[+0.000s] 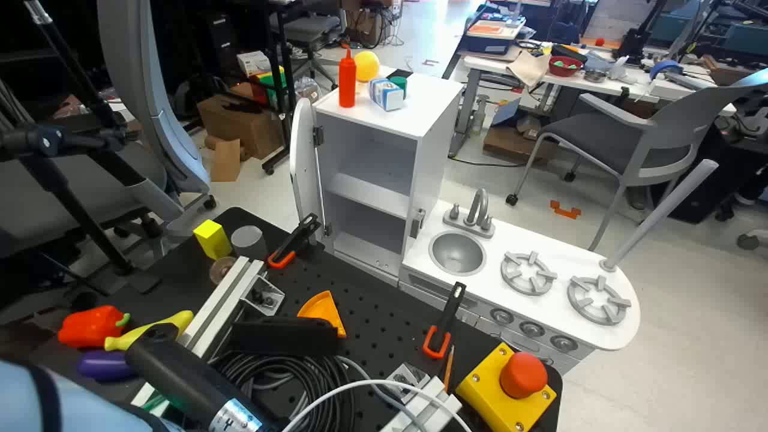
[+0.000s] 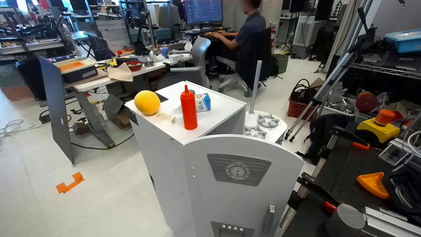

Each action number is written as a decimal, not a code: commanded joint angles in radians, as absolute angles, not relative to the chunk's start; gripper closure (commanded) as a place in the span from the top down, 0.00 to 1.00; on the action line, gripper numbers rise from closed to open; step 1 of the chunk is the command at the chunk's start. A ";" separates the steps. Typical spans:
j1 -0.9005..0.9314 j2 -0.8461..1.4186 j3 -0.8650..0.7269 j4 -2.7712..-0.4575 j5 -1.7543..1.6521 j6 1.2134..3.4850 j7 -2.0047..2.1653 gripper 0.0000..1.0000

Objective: Close the open cabinet door on the right

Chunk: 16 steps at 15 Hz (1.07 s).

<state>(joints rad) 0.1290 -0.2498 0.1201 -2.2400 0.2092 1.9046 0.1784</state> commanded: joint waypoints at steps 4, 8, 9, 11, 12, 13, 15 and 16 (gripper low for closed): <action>0.125 -0.239 0.151 -2.241 0.135 1.865 0.217 1.00; 0.130 -0.194 0.191 -2.230 0.017 1.806 0.288 1.00; 0.132 -0.177 0.201 -2.221 -0.017 1.776 0.298 1.00; 0.139 -0.137 0.218 -2.204 -0.079 1.723 0.307 1.00; 0.143 -0.117 0.224 -2.195 -0.106 1.705 0.309 1.00; 0.147 -0.099 0.228 -2.191 -0.130 1.704 0.306 1.00; 0.154 -0.057 0.228 -2.176 -0.162 1.704 0.289 1.00; 0.159 -0.040 0.227 -2.175 -0.175 1.715 0.283 1.00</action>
<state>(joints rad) 0.1446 -0.1081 0.2234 -2.2256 -0.1226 1.7455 0.2877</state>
